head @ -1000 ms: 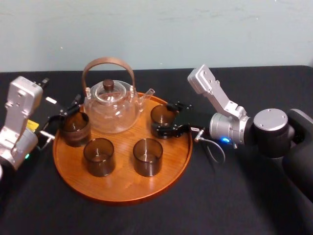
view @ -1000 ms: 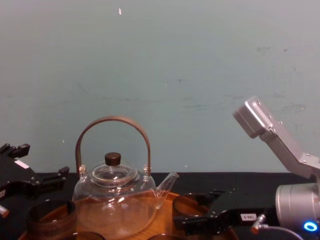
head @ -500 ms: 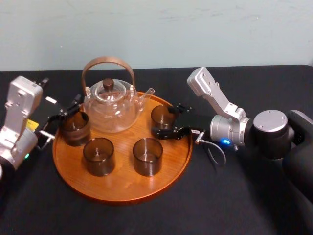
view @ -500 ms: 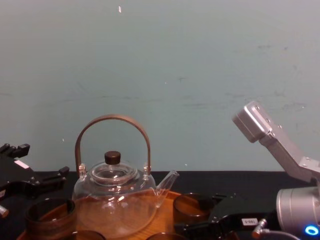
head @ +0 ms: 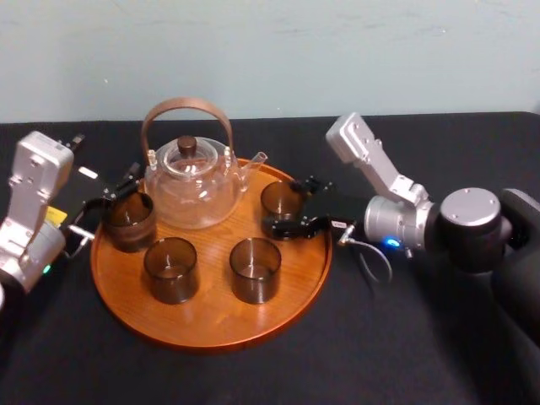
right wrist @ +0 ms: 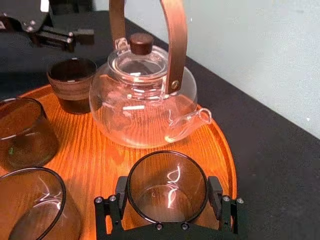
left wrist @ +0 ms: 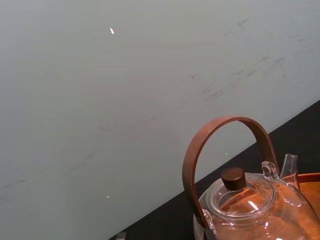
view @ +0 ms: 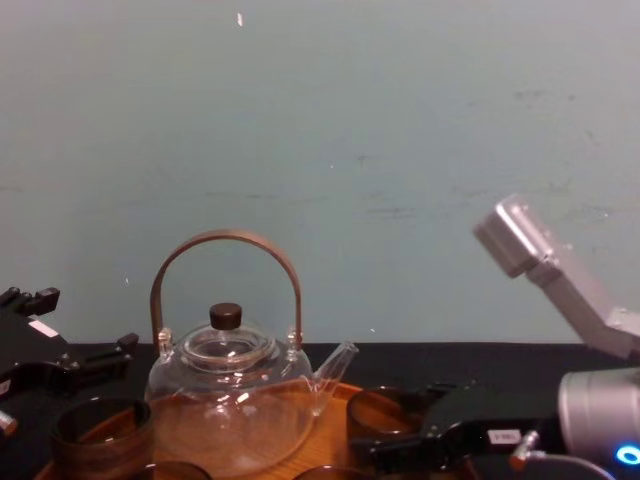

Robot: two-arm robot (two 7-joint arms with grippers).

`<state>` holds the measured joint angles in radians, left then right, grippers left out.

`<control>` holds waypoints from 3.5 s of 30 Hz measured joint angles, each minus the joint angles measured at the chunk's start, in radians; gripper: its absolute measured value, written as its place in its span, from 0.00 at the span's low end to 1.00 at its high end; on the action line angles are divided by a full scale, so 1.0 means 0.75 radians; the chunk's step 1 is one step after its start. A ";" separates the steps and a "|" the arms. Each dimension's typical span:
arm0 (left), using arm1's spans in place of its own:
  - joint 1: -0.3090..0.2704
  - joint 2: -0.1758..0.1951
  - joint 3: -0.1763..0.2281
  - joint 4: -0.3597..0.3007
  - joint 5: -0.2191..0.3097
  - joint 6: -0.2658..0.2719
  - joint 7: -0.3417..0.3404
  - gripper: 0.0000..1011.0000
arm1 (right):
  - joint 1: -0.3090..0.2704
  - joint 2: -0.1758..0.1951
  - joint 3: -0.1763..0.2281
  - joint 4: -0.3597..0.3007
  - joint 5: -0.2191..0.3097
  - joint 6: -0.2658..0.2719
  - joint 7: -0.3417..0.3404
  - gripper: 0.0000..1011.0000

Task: Pick up the glass from the table and place it on the tray.

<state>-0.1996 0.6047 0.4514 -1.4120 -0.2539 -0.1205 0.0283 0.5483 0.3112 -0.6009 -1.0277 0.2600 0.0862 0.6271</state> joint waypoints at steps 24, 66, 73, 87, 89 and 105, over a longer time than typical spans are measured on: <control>0.000 0.000 0.000 0.000 0.000 0.000 0.000 0.99 | -0.298 0.317 0.137 -0.470 0.161 -0.022 0.027 0.99; 0.000 0.000 0.000 0.000 0.000 0.000 0.000 0.99 | -0.563 0.174 0.390 -0.497 -0.006 -0.203 -0.534 0.99; 0.000 0.000 0.000 0.000 0.000 0.000 0.000 0.99 | -0.563 0.177 0.389 -0.501 -0.004 -0.202 -0.533 0.99; 0.000 0.000 0.000 0.000 0.000 0.000 0.000 0.99 | -0.563 0.179 0.388 -0.504 -0.001 -0.200 -0.532 0.99; 0.000 0.000 0.000 0.000 0.000 0.000 0.000 0.99 | -0.563 0.179 0.388 -0.505 0.000 -0.200 -0.531 0.99; 0.000 0.000 0.000 0.000 0.000 0.000 0.000 0.99 | -0.563 0.180 0.388 -0.506 0.001 -0.200 -0.531 0.99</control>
<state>-0.1995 0.6046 0.4514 -1.4119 -0.2539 -0.1205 0.0283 0.1257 0.4465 -0.3102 -1.4070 0.2606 -0.0636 0.2289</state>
